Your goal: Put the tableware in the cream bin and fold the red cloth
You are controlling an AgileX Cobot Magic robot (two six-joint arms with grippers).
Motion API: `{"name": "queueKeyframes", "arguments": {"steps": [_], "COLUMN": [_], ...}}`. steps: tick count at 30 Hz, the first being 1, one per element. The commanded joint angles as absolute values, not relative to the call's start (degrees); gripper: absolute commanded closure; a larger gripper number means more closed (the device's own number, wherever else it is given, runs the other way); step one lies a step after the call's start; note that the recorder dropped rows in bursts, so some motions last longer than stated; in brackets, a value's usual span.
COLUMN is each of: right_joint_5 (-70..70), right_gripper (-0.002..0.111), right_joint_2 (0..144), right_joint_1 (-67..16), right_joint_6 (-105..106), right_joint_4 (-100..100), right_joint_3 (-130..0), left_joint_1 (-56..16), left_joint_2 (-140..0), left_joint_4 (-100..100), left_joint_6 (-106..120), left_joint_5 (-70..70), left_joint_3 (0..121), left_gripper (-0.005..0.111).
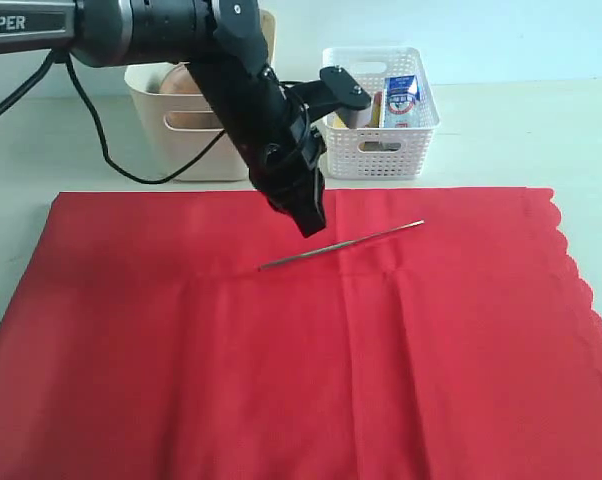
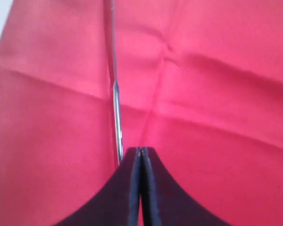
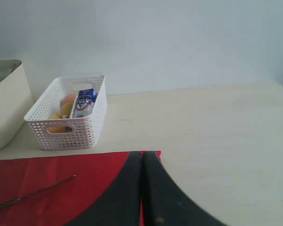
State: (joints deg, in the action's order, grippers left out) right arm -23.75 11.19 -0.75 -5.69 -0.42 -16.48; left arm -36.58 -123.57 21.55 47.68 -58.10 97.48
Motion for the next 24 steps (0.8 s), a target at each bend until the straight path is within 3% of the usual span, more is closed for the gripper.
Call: {"name": "queueKeyframes", "arguments": {"steps": [1, 8, 15, 24], "right_joint_5": [-22.99, -22.99, -22.87, -22.57], "right_gripper": [0.108, 0.108, 0.108, 0.108], "right_joint_2": [11.33, 11.33, 11.33, 11.33], "right_joint_1": [-0.59, -0.59, -0.59, -0.59], "right_joint_6": [-5.54, -5.54, -5.54, -5.54], "right_joint_4": [-0.36, -0.36, -0.36, -0.36], "right_joint_3": [-16.44, -16.44, -16.44, -16.44], "left_joint_1": [-35.39, -35.38, -36.25, -36.60], "left_joint_2": [-123.27, -123.32, -123.75, -128.47], "left_joint_4": [19.94, 19.75, 23.59, 27.72], "left_joint_6": [46.25, 46.25, 48.19, 50.99], "left_joint_5": [-59.27, -53.42, -45.78, -44.20], "left_joint_3": [92.68, 89.17, 90.57, 90.57], "left_gripper": [0.106, 0.102, 0.069, 0.069]}}
